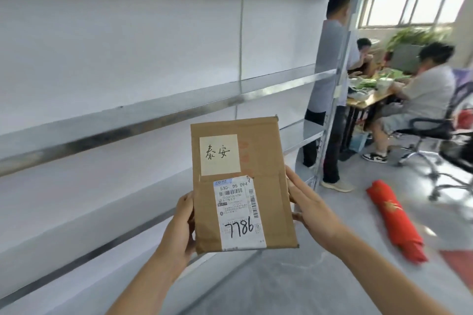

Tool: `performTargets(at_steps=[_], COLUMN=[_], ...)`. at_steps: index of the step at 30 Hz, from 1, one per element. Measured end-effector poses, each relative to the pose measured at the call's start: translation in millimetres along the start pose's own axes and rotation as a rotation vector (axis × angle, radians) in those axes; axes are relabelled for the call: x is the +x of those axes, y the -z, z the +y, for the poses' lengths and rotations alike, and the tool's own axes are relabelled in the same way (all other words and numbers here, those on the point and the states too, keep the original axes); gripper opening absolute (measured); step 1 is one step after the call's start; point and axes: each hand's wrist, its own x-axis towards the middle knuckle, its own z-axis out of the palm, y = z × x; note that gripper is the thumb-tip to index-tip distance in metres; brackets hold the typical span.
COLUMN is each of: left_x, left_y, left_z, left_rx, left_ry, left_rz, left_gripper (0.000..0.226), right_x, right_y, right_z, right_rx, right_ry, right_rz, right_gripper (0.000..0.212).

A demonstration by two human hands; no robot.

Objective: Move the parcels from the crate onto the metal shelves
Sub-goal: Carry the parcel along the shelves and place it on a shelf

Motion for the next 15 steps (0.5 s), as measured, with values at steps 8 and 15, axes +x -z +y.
performTargets(at_steps=[8, 15], left_x=[51, 112], left_y=[-154, -253], left_z=[11, 11], left_rx=[0.071, 0.087], left_ry=[-0.008, 0.008], left_rz=[-0.111, -0.215], left_gripper=[0.058, 0.066], right_x=[-2, 11], right_y=[146, 230], right_z=[-1, 14], right_rx=[0.064, 0.110], right_ry=[0.030, -0.001], right_rz=[0.153, 0.291], right_gripper=[0.039, 0.040])
